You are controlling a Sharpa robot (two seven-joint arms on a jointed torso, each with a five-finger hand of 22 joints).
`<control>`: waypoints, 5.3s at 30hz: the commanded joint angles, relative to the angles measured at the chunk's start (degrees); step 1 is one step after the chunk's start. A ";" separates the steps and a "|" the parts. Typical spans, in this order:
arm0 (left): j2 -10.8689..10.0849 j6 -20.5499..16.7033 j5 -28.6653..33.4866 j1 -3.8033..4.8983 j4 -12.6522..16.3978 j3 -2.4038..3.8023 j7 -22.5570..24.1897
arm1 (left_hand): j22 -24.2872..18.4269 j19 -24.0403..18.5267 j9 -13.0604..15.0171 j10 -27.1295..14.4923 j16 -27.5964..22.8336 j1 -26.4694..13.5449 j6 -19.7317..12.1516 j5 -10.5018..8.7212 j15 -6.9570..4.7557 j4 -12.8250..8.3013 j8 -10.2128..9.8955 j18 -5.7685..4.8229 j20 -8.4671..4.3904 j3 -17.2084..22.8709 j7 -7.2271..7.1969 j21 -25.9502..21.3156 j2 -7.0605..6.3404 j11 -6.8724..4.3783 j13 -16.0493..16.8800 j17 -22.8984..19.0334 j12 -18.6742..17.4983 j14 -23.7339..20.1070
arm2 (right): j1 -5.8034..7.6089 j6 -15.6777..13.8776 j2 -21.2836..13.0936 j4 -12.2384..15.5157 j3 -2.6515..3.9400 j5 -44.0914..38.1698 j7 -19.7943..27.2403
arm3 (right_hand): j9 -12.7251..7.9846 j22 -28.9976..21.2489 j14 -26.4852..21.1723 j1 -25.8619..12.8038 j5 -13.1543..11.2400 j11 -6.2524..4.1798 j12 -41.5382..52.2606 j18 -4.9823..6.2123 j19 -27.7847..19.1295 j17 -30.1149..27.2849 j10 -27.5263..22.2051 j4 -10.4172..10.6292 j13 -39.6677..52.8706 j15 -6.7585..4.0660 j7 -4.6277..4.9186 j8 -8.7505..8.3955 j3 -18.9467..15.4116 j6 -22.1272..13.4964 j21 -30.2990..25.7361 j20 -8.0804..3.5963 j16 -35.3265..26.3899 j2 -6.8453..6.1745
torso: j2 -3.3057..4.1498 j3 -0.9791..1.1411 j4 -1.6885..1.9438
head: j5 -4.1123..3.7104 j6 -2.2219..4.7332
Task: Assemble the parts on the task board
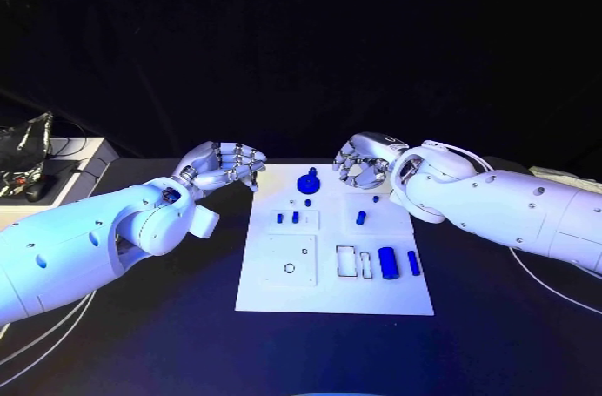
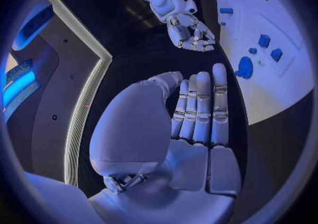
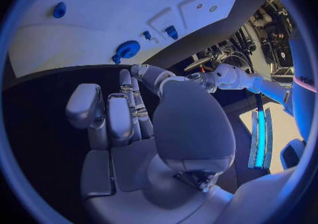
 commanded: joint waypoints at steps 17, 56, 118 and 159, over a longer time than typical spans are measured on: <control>5.84 -5.76 -30.50 0.93 -4.47 0.88 -5.63 | -3.60 -5.62 -5.73 5.21 -11.76 -0.68 3.47 -0.10 1.43 -3.49 -3.82 0.56 1.60 1.37 -0.17 -7.23 -3.17 0.58 -7.04 -8.90 -9.78 -4.71 | 0.11 -19.26 -1.56 1.91 -0.01 8.49 5.40 | 0.46 -7.74 -0.73 -0.41 -0.96 0.29 0.01 1.01 -4.34 -8.59 -1.85 0.11 -0.42 0.69 0.41 -0.58 1.55 -0.84 -7.98 0.28 -6.06 -0.38 | 0.44 -0.42 0.27 | -0.02 0.04; 23.75 7.15 -75.69 8.90 -18.56 -6.02 -16.89 | -11.93 1.67 -9.71 6.97 -18.05 -2.69 5.88 -0.47 2.34 -5.65 -10.10 0.36 2.50 -2.02 -2.11 -19.53 -4.66 0.83 -8.66 -11.36 -23.59 -5.16 | 1.02 -20.32 -2.68 -0.40 0.24 40.64 15.65 | 0.20 -36.48 -19.54 -0.15 0.73 3.68 -0.12 3.61 -28.00 -42.34 -7.24 -0.17 -0.90 6.14 2.92 -1.83 -0.13 -2.83 -46.02 6.04 -59.19 0.70 | 0.60 -0.42 0.24 | -0.91 -1.04; 28.20 7.67 -75.96 8.84 -25.17 -7.46 -15.63 | 16.89 -2.46 -9.12 11.39 17.43 -2.40 10.37 -1.22 -1.24 -6.65 -10.38 0.74 -0.51 3.49 -2.43 14.69 -2.62 -1.62 -4.87 4.64 -17.24 2.00 | 2.05 -19.45 -3.53 0.77 0.50 43.14 15.77 | 0.11 -38.29 -20.10 -0.20 1.00 3.80 -0.03 3.72 -27.95 -42.98 -7.32 -0.07 -0.86 6.48 3.00 -1.71 0.11 -2.89 -47.89 6.55 -60.59 0.93 | 1.09 -0.44 -0.19 | -1.35 -2.02; 28.01 7.77 -75.56 8.83 -24.68 -7.48 -16.48 | 22.04 -0.04 -8.58 12.97 22.86 -1.17 12.74 -1.55 -1.41 -8.74 -10.11 0.10 -0.60 5.62 -2.03 19.43 -0.78 -1.75 -3.16 11.45 -17.15 8.37 | 2.13 -19.38 -3.69 0.66 0.51 43.13 15.74 | 0.07 -39.33 -20.46 -0.04 1.06 3.88 -0.03 3.75 -27.95 -43.32 -7.29 -0.19 -0.86 6.67 3.09 -1.66 0.33 -2.90 -48.95 6.78 -61.38 1.03 | 1.18 -0.44 -0.17 | -1.62 -2.20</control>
